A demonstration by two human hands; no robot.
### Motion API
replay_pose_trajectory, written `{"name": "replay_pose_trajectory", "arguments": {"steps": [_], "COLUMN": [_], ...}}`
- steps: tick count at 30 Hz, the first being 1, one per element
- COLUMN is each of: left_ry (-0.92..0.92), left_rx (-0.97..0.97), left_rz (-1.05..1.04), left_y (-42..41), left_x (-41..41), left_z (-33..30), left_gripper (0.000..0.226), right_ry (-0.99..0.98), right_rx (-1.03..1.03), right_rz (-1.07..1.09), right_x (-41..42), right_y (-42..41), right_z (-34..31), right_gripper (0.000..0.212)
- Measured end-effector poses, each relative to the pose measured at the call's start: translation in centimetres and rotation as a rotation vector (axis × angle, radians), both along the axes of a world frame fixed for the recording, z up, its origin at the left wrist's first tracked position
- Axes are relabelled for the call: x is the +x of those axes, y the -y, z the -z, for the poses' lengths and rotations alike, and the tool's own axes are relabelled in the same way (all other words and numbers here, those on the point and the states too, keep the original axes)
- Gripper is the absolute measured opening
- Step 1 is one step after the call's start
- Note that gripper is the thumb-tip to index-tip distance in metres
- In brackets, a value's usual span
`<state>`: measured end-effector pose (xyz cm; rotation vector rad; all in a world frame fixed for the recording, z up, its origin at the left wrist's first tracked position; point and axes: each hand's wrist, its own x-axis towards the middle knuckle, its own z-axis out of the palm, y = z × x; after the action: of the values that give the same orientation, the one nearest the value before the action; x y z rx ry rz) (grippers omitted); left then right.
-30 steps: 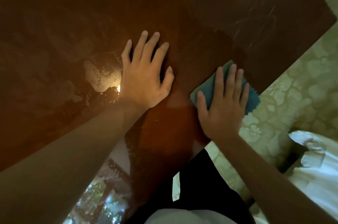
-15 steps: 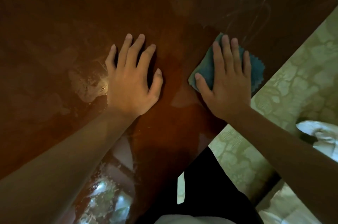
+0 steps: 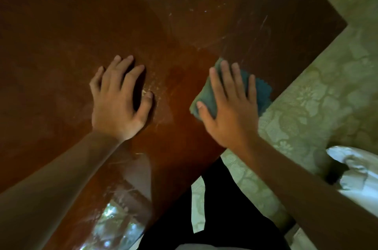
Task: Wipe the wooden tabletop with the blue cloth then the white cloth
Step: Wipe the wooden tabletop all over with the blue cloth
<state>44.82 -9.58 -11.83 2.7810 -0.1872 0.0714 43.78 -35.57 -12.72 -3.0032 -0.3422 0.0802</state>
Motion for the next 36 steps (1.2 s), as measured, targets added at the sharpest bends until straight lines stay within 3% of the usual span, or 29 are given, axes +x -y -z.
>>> {"name": "replay_pose_trajectory", "arguments": {"steps": [4,8,12,16,21,31,36], "left_ry": [-0.014,-0.028,-0.048,-0.051,-0.055,-0.043,-0.021], "left_rx": [-0.006,-0.011,0.034,0.106,0.117,0.148,0.149], "left_rz": [-0.052,-0.171,-0.260,-0.250,-0.257,-0.253,-0.249], "left_y": [0.4,2.5,4.6,4.7,4.7,4.6,4.5], "left_x": [0.2,0.5,0.5,0.5,0.4,0.4,0.3], "left_z": [-0.1,-0.4,-0.1,0.4,0.5,0.7,0.9], "left_gripper": [0.055,0.053,0.055,0.058,0.058,0.058,0.059], "right_ry": [0.037,-0.015,-0.041,-0.025,-0.021,-0.048,-0.034], "right_rx": [-0.052,-0.018,0.027,0.040,0.008,0.010,0.055], "right_rz": [0.037,0.066,-0.117,-0.253,-0.235,-0.456,-0.536], "right_x": [2.7,1.5,-1.4,1.3,7.9,0.8,7.0], "right_y": [3.4,1.1,-1.5,1.1,4.7,3.3,1.9], "right_z": [0.1,-0.1,-0.2,-0.1,-0.2,-0.4,-0.5], "right_gripper": [0.072,0.076,0.076,0.075,0.073,0.073,0.078]}}
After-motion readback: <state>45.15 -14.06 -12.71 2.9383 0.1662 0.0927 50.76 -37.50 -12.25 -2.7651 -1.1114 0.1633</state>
